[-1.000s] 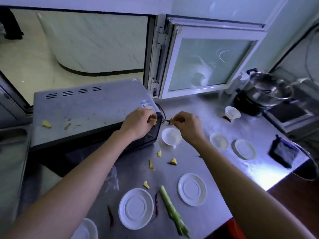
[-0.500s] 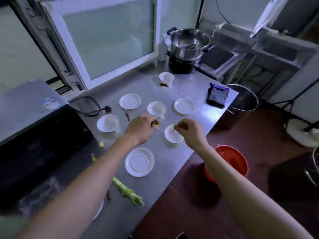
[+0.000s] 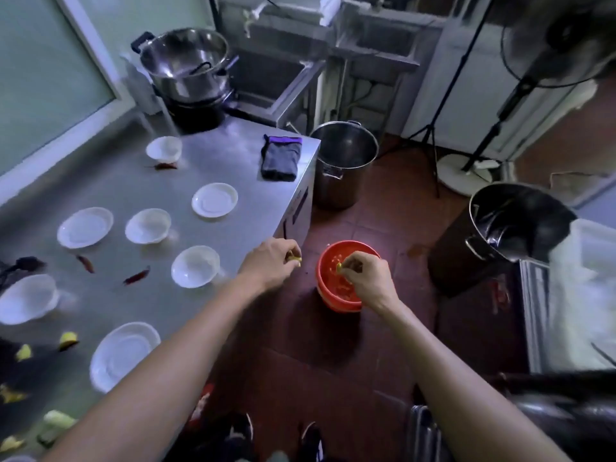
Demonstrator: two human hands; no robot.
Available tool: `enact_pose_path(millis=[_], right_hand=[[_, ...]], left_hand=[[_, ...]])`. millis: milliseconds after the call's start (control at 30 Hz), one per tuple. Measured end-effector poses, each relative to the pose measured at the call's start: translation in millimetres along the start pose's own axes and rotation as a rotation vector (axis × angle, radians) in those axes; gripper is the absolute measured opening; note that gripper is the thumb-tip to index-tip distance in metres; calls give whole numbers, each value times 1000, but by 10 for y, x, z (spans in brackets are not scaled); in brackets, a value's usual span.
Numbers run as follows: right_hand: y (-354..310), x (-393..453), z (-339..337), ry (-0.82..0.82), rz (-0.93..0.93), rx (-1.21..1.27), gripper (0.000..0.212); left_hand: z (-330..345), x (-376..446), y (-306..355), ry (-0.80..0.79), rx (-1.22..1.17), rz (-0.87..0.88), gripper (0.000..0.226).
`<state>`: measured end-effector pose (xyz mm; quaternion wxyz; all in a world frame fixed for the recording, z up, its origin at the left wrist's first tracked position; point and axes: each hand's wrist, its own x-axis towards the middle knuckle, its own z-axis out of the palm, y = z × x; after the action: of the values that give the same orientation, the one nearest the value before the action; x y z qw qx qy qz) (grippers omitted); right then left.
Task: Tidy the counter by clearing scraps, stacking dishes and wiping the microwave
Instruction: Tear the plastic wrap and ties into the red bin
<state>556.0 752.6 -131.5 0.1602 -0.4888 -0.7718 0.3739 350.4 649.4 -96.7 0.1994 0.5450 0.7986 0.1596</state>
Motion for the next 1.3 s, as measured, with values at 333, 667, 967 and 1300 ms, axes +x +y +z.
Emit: enact_pose_path(millis=[333,667,967,1300], right_hand=[[700,535,-177,38,204,-22,9],[1012,1396,119,-56,412,-52,8],[1782,1853,597,-74,609,60,11],[3034,2318,1374,-34,782,195,9]], left_hand=[[607,1063,197,-150,-67,101,7],[1095,2207,-85,-350,-193,32,7],[1982,2641,-293,-526,-213,-137,9],[3321,3284,-525,-399,-319,-385,6]])
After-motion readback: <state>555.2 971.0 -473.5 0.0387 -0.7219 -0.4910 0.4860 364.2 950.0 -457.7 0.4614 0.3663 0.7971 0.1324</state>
